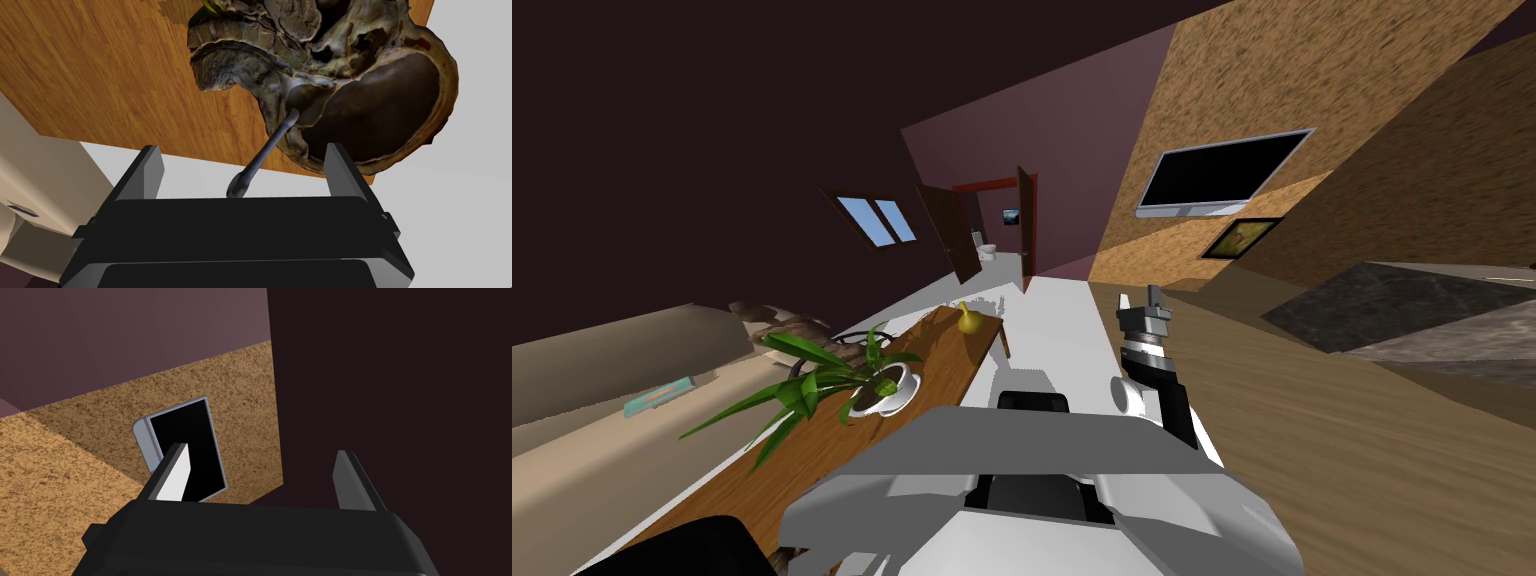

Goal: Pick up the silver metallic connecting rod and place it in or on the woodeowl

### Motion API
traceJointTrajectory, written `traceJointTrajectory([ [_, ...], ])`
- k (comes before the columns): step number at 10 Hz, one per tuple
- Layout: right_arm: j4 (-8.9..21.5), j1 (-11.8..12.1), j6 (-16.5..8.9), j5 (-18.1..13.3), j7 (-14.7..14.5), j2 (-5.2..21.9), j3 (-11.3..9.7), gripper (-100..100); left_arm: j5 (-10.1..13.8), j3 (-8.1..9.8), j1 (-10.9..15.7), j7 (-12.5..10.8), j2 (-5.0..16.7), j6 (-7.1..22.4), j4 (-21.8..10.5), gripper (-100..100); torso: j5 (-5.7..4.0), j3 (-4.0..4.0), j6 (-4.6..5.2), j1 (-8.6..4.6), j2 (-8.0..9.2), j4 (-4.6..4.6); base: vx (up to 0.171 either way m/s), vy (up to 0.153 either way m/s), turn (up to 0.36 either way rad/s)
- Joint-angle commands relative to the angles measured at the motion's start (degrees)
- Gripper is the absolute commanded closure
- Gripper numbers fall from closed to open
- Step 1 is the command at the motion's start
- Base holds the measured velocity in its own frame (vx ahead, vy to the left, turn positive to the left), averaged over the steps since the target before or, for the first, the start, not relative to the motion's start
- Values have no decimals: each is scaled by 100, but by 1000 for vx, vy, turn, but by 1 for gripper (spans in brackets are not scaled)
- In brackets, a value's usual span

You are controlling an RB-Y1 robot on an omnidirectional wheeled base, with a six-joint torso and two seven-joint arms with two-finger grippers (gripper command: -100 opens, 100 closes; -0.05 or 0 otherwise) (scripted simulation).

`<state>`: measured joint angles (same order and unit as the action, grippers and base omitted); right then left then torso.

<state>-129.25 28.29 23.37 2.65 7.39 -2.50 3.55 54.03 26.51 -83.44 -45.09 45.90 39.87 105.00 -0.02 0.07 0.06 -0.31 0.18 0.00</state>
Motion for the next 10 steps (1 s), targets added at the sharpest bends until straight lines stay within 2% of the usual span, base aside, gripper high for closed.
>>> traceJointTrajectory([
  [1,0,0,0,0,0,0,0,0,67,103,-143,-97,87,59,167,-100,0,0,0,0,0,0,-17,5,9],
  [3,0,0,0,0,0,0,0,0,204,293,-426,-248,242,145,467,-100,0,0,0,0,0,0,-19,5,12],
  [4,0,0,0,0,0,0,0,0,125,207,-325,-192,162,104,366,-100,0,0,0,0,1,0,-10,3,1],
  [5,0,0,0,0,0,0,0,0,135,217,-339,-204,171,108,380,0,1,0,0,0,-2,0,0,0,0],
  [10,0,0,0,0,0,0,0,0,134,216,-338,-203,170,108,379,0,1,-3,0,-1,-6,-1,0,0,0],
])
